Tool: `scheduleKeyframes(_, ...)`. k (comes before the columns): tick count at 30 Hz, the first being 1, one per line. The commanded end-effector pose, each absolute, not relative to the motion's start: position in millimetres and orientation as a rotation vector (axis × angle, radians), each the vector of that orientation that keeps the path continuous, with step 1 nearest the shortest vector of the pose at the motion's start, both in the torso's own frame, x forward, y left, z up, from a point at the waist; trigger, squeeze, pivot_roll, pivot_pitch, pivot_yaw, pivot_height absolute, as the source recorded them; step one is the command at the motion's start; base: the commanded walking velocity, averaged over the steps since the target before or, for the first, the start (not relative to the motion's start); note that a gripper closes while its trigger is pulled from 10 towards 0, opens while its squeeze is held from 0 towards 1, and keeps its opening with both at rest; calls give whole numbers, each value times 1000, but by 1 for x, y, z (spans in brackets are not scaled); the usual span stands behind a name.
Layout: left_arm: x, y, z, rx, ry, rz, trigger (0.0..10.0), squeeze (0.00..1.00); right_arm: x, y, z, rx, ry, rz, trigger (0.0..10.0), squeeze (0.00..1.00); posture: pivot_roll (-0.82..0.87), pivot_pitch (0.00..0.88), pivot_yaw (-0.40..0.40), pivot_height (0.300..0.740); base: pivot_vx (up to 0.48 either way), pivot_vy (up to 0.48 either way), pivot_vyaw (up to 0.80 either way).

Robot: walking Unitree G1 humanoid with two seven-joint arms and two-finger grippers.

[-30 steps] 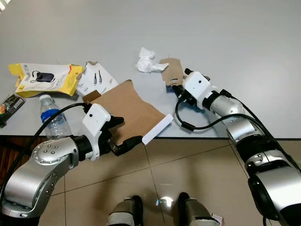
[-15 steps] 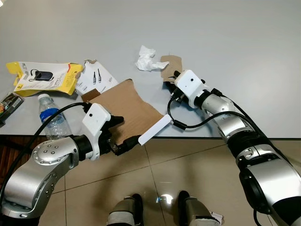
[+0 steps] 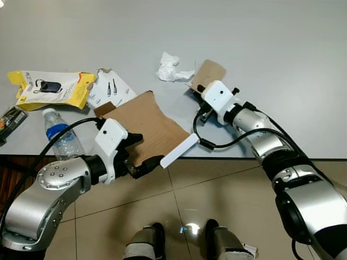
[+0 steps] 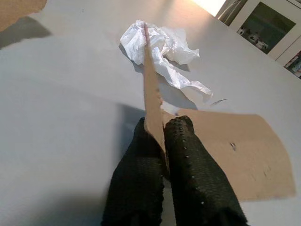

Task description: Picking trash to rubbish bin

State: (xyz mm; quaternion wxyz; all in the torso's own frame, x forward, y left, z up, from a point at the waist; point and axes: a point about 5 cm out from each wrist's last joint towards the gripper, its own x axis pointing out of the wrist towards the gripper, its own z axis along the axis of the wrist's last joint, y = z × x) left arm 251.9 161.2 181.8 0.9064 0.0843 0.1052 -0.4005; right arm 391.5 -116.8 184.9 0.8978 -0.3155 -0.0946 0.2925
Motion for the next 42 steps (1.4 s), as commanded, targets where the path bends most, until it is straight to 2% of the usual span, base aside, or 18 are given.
scheduleKeyframes(1, 251, 162, 183, 184, 216, -827, 10000, 0, 389, -118, 169, -660, -124, 628, 0, 0, 220, 315, 99, 740, 0, 0, 0)
scheduleKeyframes(22, 251, 161, 184, 190, 217, -843, 10000, 0, 398, -144, 195, -723, -235, 382, 0, 0, 221, 304, 108, 740, 0, 0, 0)
scheduleKeyframes(33, 257, 158, 184, 187, 198, -838, 10000, 0, 400, -166, 233, -740, -432, 147, 0, 0, 207, 283, 105, 740, 0, 0, 0)
scheduleKeyframes(42, 266, 154, 184, 187, 153, -800, 10000, 0, 390, -158, 255, -737, -613, 138, 0, 0, 176, 260, 89, 740, 0, 0, 0)
